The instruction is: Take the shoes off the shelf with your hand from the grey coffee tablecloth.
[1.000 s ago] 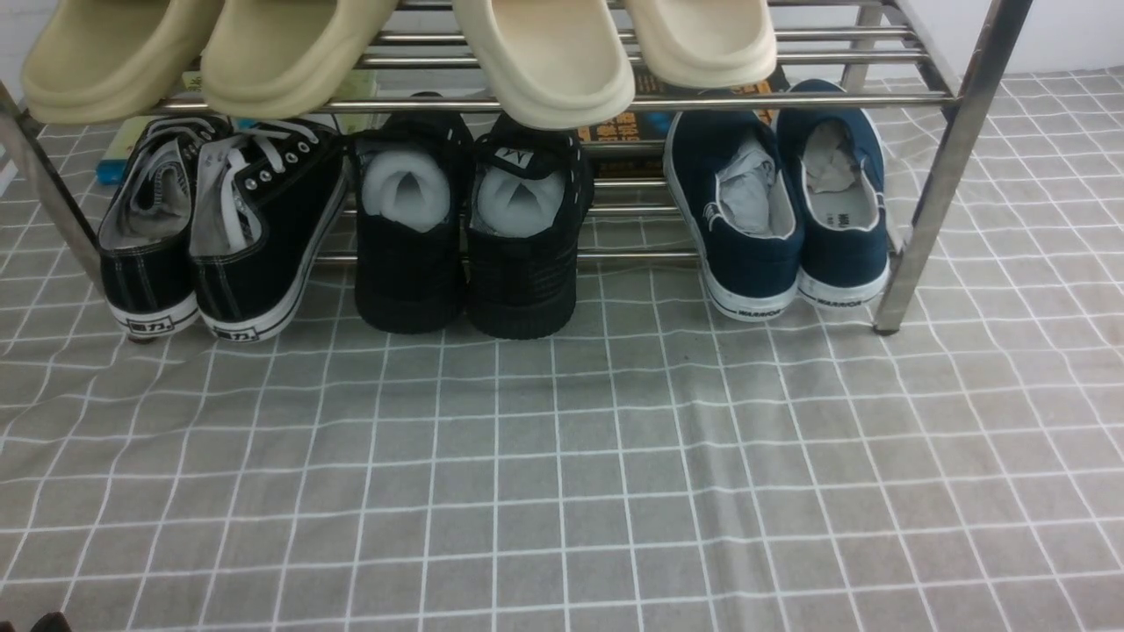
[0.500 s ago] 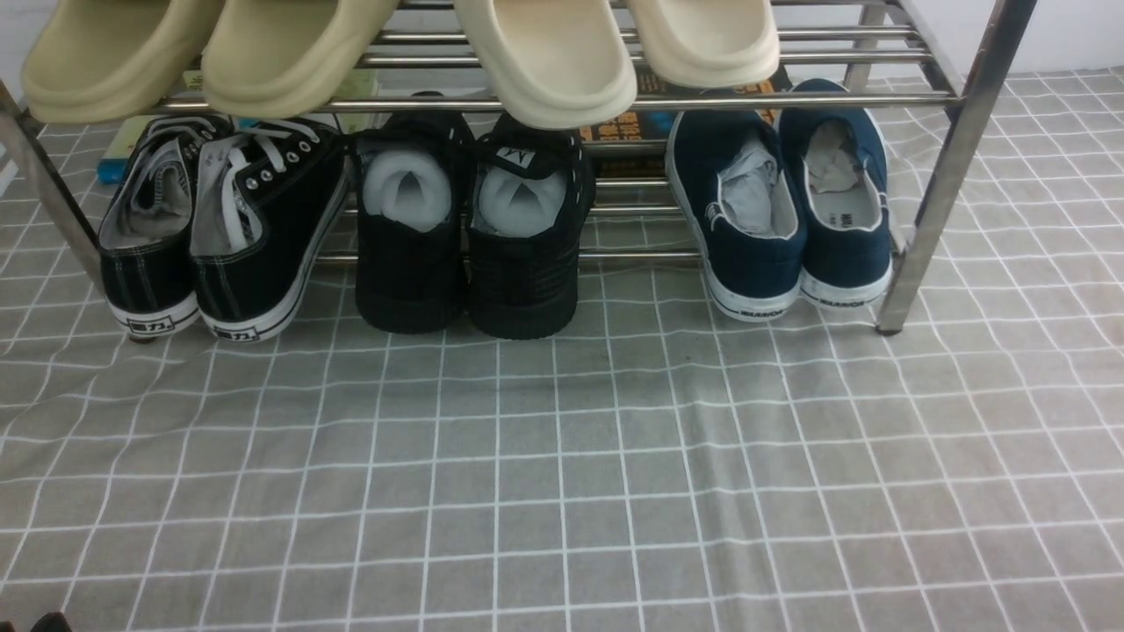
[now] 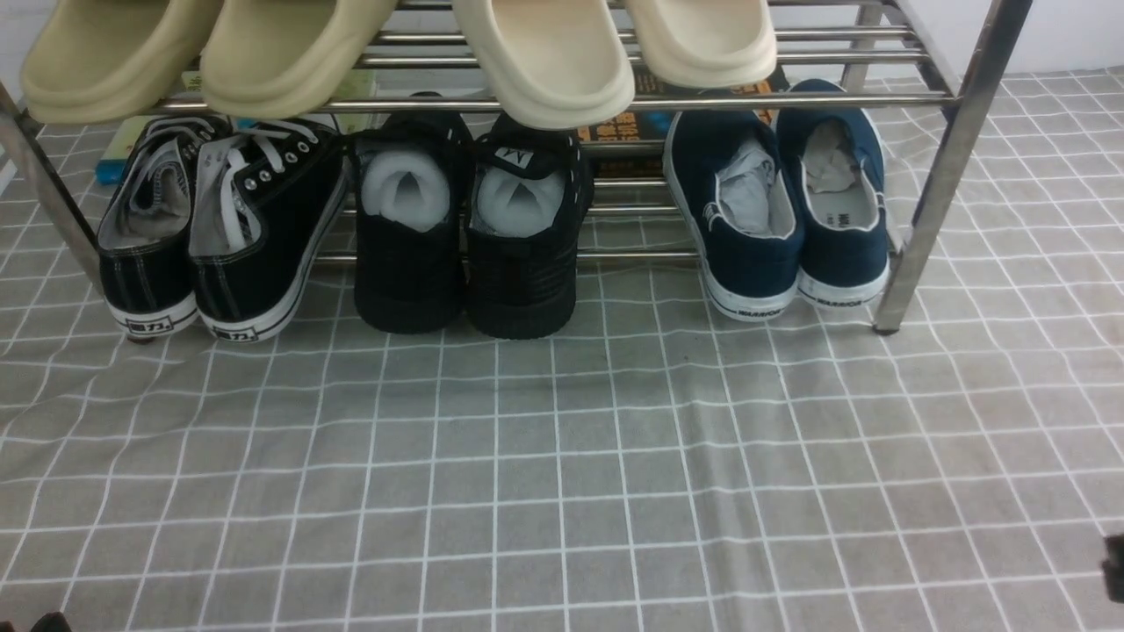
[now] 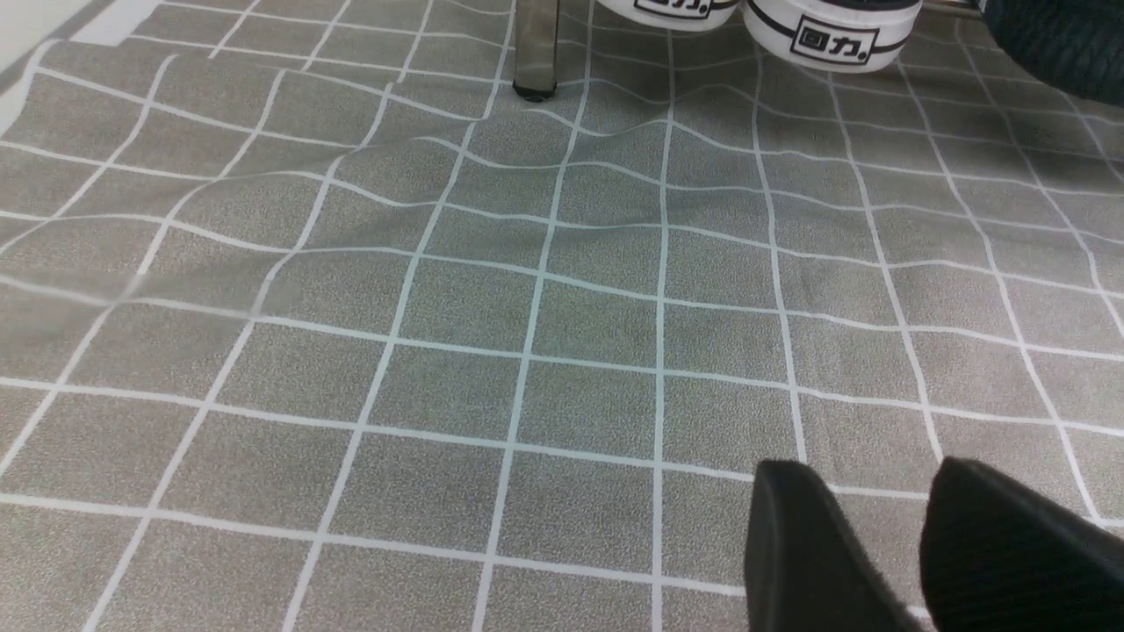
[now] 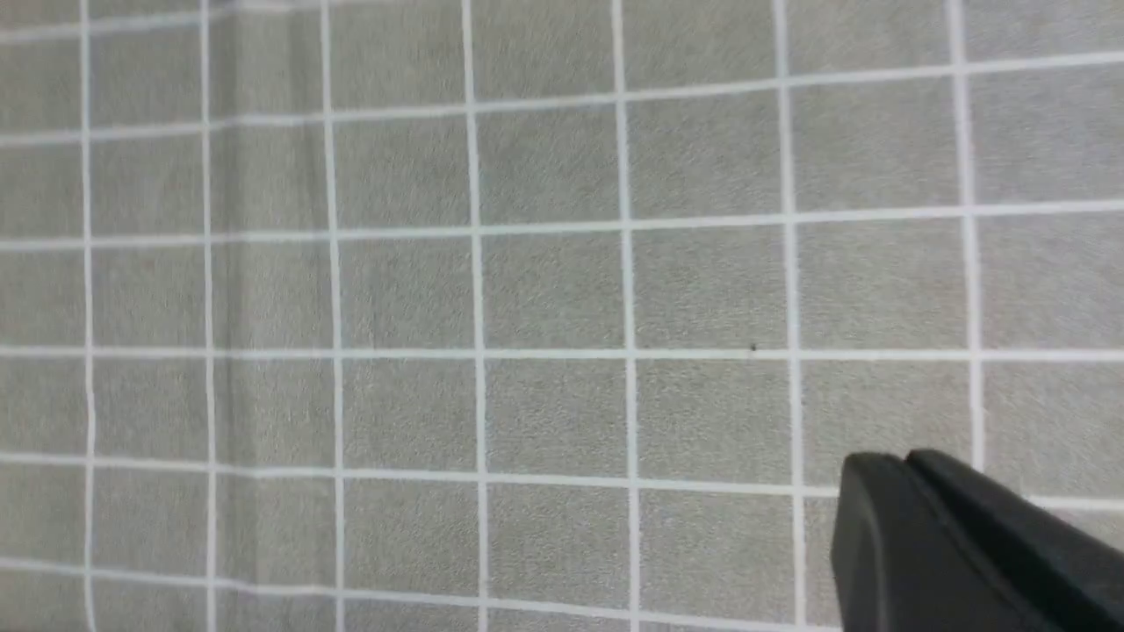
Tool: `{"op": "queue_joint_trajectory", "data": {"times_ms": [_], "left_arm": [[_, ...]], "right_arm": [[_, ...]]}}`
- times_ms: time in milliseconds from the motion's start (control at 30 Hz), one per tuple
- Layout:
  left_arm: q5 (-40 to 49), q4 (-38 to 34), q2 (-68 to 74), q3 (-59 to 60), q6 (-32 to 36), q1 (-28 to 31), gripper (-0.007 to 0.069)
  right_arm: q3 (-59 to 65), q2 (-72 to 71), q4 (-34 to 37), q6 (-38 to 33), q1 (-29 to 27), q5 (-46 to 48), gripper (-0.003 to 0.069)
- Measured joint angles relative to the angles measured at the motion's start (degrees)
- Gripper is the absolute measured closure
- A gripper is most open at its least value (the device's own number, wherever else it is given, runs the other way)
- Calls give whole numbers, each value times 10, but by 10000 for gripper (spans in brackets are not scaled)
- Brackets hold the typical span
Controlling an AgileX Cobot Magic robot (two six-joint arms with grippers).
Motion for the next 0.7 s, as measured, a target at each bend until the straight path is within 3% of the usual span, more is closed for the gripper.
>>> {"op": "queue_joint_trajectory", "data": {"times_ms": [167, 200, 333, 567, 700], "left_arm": [[0, 0, 0, 0, 0, 0, 385], [0, 0, 0, 0, 0, 0, 385], [0, 0, 0, 0, 0, 0, 385], [0, 0, 0, 0, 0, 0, 385], [0, 0, 0, 0, 0, 0, 385]], "right_arm": [[-133, 146, 18, -53, 73, 7, 468], [-133, 151, 18, -54, 76, 7, 468], [-279, 237, -17, -40, 128, 27, 336], [-448, 348, -104, 9, 191, 53, 239], [-527, 416, -156, 34, 226, 53, 221]]}}
